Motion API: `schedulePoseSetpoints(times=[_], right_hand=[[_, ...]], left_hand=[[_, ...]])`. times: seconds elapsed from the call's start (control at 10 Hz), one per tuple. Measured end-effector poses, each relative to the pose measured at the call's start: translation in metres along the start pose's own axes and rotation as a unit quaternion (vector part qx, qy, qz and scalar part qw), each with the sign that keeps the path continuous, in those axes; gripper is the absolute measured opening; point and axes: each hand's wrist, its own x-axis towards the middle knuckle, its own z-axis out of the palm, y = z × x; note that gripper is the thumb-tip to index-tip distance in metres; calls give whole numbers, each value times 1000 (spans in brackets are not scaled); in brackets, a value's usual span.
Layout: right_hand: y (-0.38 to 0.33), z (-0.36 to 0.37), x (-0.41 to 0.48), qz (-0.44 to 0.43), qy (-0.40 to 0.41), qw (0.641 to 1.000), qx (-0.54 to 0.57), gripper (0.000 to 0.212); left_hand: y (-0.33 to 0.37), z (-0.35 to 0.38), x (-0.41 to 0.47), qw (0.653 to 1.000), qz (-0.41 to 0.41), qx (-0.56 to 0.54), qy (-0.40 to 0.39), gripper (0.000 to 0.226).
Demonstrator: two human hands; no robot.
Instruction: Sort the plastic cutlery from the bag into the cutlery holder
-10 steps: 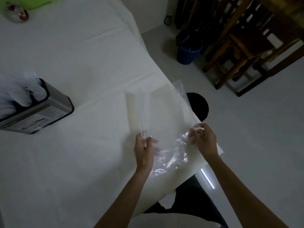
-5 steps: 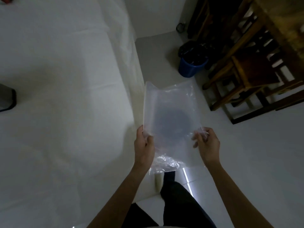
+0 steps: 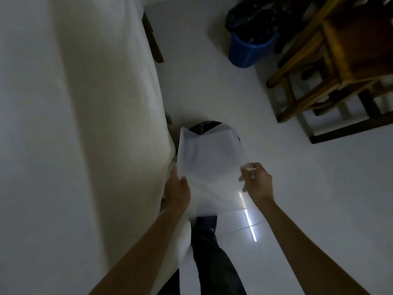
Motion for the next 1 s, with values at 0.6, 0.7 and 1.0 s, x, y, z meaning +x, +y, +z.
schedulePoseSetpoints(times=[0.6, 0.7, 1.0], right_hand=[[135, 119, 220, 74, -84, 957, -267, 30], [127, 122, 205, 17, -89, 935, -343, 34], [47, 75, 90, -63, -184, 890, -412, 64]], left_hand=[[-91, 162, 236, 979, -26, 169, -114, 45], [-81, 163, 223, 976, -10, 183, -114, 41], [-21, 82, 113, 966, 60, 195, -158, 48]])
